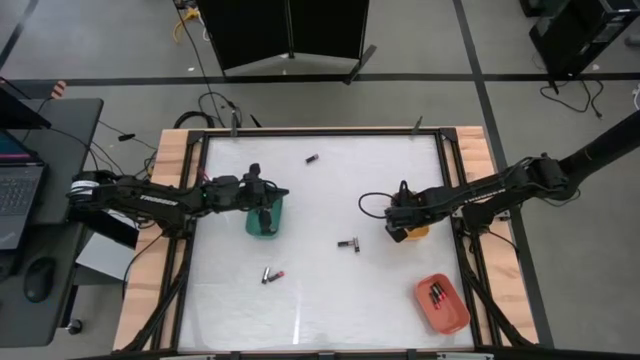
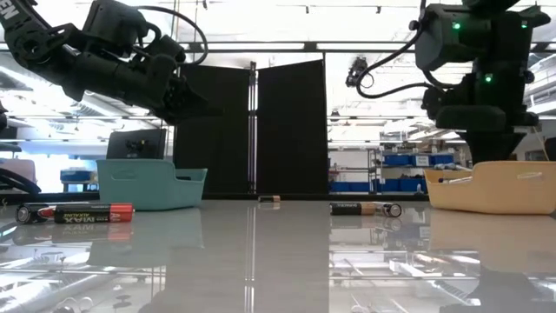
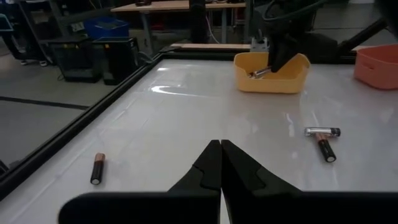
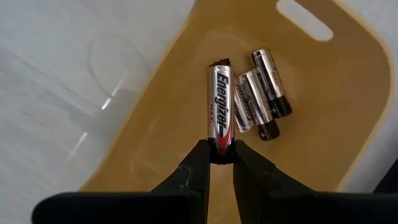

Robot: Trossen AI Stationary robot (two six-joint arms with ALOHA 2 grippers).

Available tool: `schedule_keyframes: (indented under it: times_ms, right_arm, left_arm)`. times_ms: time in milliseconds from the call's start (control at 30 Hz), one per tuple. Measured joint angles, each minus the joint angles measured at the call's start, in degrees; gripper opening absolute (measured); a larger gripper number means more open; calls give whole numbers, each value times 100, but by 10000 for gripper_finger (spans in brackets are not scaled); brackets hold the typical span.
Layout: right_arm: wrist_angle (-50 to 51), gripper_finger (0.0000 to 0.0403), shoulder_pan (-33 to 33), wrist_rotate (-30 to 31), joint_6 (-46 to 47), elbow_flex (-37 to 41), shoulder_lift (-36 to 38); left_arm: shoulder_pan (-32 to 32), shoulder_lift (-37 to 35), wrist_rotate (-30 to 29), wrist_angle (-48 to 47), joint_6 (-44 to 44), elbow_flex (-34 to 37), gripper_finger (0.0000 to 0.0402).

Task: Sort batteries
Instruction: Put the silver battery into the yellow bin, then put the black and copper battery into the green bin

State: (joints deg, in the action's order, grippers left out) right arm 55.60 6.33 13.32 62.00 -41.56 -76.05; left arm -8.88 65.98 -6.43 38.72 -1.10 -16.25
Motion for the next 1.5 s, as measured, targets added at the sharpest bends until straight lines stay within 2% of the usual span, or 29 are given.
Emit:
schedule_keyframes:
  times_ms: [200,467,667,900,1067,1233,1333,1500]
  right_arm:
    - [-13,56,-2,-62,-48,0,0]
    - [-2,100,-1,-107,-61,0,-2]
    - [42,101,-1,-107,-66,0,-2]
    - [319,103,-2,-107,-71,-74,-7]
    - [572,83,117,-91,-220,-313,-7]
    - [393,17,362,309,-480,-506,-7]
    - [-157,13,460,487,-775,-509,-7]
    - [-1633,9,481,489,-1550,-509,-7]
  left_arm:
    - [0,0,-246,-87,-24,0,8]
    - [0,0,-718,-94,-55,0,8]
    - [0,0,-1344,-96,-170,0,8]
    - [0,1,-1784,-97,-170,0,8]
    - [0,2,-1953,-96,-168,0,8]
    - [0,2,-1950,-102,-168,0,8]
    - [0,2,-1788,-105,-170,0,8]
    - [1,2,-1599,-105,-168,0,8]
